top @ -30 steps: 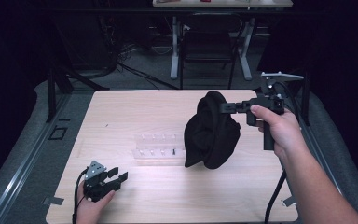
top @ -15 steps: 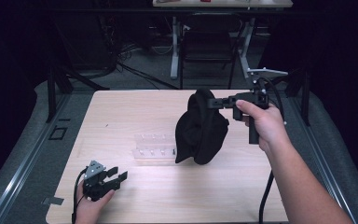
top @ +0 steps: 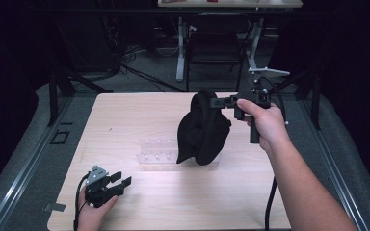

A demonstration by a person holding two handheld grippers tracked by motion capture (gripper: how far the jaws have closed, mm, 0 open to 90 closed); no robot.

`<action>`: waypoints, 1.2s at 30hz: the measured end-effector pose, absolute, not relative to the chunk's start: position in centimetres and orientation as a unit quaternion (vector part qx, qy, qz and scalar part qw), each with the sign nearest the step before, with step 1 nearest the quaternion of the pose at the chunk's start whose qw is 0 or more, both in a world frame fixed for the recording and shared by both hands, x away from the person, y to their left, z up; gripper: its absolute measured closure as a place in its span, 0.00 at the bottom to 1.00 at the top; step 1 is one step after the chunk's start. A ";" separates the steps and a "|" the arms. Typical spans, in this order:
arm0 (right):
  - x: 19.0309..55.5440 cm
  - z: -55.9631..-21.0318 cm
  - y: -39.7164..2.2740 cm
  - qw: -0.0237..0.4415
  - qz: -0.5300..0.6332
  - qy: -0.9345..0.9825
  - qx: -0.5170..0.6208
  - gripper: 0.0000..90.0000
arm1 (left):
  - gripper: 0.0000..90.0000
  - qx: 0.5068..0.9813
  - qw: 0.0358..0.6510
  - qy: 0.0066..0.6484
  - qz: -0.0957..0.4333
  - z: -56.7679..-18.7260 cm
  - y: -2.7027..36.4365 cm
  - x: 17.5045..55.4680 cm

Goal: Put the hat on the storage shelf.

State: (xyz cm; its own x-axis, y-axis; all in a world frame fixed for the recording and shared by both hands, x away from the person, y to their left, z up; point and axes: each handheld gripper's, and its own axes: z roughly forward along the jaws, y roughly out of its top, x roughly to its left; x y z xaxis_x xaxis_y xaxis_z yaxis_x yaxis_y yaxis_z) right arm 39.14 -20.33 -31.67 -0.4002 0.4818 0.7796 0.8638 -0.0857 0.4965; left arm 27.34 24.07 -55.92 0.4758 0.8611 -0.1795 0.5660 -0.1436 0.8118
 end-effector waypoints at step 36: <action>40.5 -32.5 -18.0 0.185 -0.529 -0.651 -0.512 0.99 | 0.58 0.744 0.468 0.447 0.164 -53.5 21.6 27.4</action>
State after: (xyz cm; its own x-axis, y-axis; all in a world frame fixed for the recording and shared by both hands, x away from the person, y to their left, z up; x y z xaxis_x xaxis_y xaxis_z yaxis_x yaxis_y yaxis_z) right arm 40.52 -18.05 -32.50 -0.4074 0.4717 0.7820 0.8624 -0.0829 0.4993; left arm 27.42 21.55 -53.48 0.5471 0.8187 -0.1743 0.5115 -0.1622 0.8439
